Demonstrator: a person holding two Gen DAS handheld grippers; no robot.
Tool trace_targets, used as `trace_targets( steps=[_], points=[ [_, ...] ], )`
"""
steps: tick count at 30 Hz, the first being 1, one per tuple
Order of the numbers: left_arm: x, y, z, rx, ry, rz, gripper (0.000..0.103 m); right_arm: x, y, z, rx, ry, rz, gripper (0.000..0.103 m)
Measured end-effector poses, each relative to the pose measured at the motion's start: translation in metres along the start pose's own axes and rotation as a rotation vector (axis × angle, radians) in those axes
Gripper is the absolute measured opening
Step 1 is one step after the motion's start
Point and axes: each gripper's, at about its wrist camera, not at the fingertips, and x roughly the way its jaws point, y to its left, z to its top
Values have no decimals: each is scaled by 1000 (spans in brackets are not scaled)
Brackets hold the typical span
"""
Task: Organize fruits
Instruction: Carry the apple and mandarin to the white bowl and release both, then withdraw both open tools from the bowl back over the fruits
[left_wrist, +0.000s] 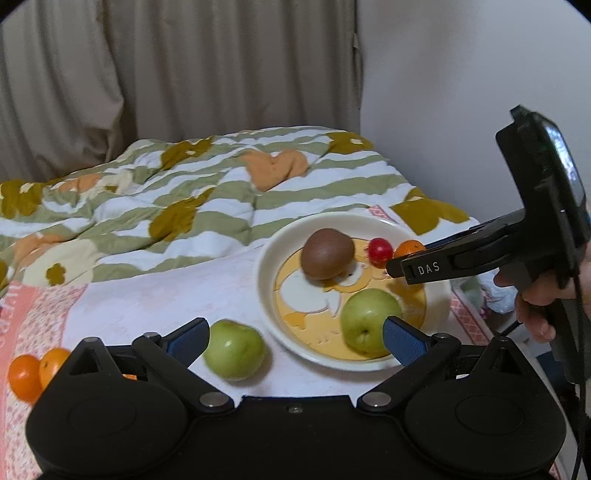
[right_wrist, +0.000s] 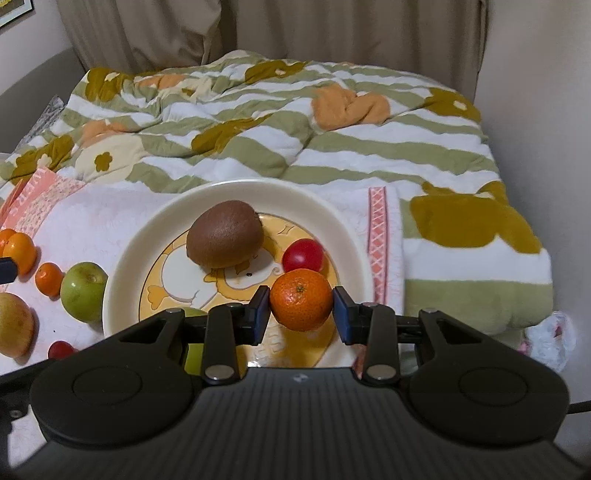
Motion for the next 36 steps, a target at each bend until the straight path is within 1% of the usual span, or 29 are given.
trace_targets(
  steps=[4,7,8,9,10,11,12,13,16,21,27,31,36],
  points=[
    [-5,4,-8,-19,6,22,102,10,-1,-2,5,19,13,52],
    [-11,7,-13,-34,4,39,102,12,-1,-2,6,17,13,53],
    [-13,7,-15,-38,3,45,102,11,-1,-2,4,7,14,57],
    [-14,8,-17,-43,2,50,102,10,-1,-2,2,-2,18,58],
    [-16,8,-18,-47,0,55,102,9,0,-1,0,-9,23,66],
    [-18,9,-19,-52,-2,60,102,7,1,-1,-1,-14,25,84],
    [-19,9,-21,-57,-3,66,102,4,2,-1,2,-25,20,91],
    [-21,9,-22,-64,-5,72,102,-2,2,-2,10,-48,31,103],
    [-29,9,-24,-82,-15,85,102,-17,3,-3,27,-99,3,103],
    [-51,4,-26,-92,-53,105,102,-41,3,-2,29,-123,1,103],
    [-89,-1,-32,-107,-112,143,102,-88,10,-6,0,-180,-10,103],
    [-116,1,-35,-115,-141,184,102,-118,21,-11,-49,-208,-25,103],
    [-143,14,-40,-126,-153,255,103,-150,36,-19,-78,-224,-14,103]
  ],
)
